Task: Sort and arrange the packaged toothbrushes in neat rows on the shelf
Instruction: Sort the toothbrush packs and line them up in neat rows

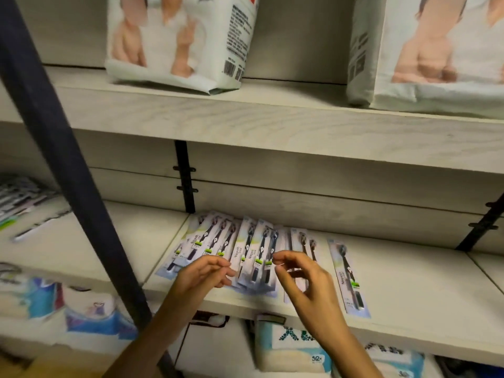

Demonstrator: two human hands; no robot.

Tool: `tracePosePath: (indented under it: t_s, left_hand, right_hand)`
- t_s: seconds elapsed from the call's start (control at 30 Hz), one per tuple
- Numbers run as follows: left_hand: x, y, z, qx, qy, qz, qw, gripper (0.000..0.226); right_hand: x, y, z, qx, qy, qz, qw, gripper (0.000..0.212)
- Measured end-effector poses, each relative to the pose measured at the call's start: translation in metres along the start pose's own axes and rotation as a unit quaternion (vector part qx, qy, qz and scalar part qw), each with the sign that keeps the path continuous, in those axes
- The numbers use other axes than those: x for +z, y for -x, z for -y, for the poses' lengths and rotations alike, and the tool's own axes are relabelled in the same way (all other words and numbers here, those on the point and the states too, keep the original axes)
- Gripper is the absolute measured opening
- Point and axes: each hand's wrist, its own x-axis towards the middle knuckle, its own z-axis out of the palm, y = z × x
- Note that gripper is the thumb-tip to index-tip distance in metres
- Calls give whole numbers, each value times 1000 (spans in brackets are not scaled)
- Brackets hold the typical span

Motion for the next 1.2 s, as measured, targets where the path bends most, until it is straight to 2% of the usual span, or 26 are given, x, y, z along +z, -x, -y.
tracePosePath:
  t_s: [0.03,0.13,0.3,0.53,0.73,0.9,1.03,1.2]
  left_hand:
    - [-11,3,-3,2,-11,2,1000,61]
    - [-46,11,-8,12,-56,-18,998,20]
    - [-123,16,-13,12,-23,8,1000,13]
    - [-228,24,-31,23,-10,64,998,26]
    - [-295,24,-28,21,-21,54,998,20]
    - [-344,22,-19,23,-43,12,999,16]
    - [-390,18,-11,10,-39,-7,999,16]
    - [-467,7,9,-15,-19,-6,1000,17]
  right_hand:
    - [9,1,9,-7,-2,3,1000,20]
    - [39,0,35,-22,1,6,1000,18]
    - [112,-1,73,-12,-19,-14,1000,17]
    - [206,-10,134,-8,-59,-34,998,20]
    - [258,-23,165,-8,-68,16,998,21]
    - [308,-44,178,-17,-89,74,993,22]
    - [352,-59,187,-3,-90,75,993,28]
    - [419,-85,192,24,-63,64,996,23]
